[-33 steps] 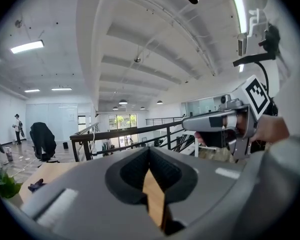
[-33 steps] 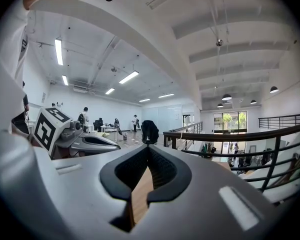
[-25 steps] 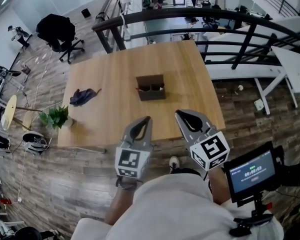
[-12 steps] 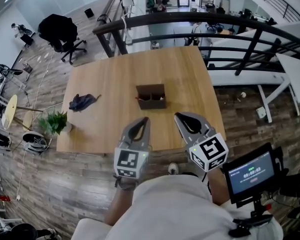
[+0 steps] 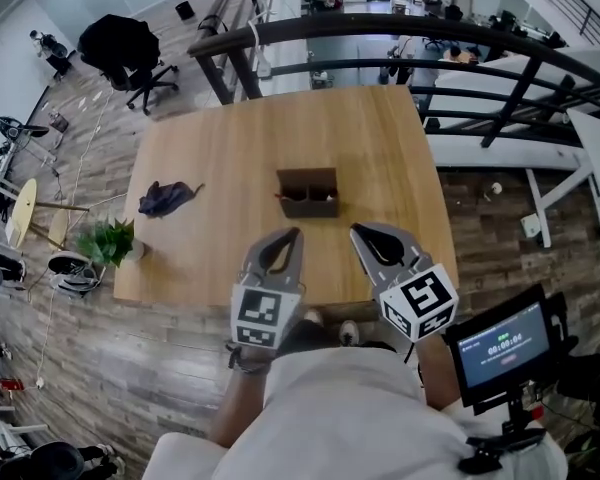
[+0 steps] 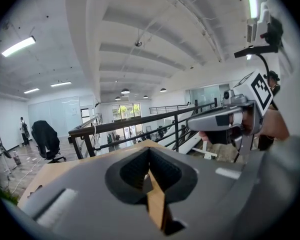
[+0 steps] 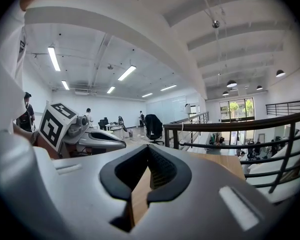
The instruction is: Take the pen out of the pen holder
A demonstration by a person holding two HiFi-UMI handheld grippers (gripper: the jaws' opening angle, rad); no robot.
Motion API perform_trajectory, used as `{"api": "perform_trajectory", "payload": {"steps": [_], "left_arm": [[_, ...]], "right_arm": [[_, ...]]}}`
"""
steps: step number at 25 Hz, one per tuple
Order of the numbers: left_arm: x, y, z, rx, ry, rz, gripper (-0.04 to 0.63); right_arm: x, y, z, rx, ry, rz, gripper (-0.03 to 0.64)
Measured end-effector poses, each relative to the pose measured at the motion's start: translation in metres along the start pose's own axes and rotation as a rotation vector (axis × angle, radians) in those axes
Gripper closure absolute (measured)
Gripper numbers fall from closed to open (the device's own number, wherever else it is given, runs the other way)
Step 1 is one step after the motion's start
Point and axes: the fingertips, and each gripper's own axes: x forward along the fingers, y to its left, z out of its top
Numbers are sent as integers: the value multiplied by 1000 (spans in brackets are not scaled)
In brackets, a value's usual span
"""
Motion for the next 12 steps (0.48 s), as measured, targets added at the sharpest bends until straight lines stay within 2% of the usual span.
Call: {"api": "perform_trajectory", "payload": {"steps": [8,12], "left_arm": [[27,36,-24,5,76,-1,574],[45,52,-31,33,108,-8,574]], "right_arm": [[23,-16,-12,24,49,-48,614],[36,-27,-14,34,71,-68,614]]}}
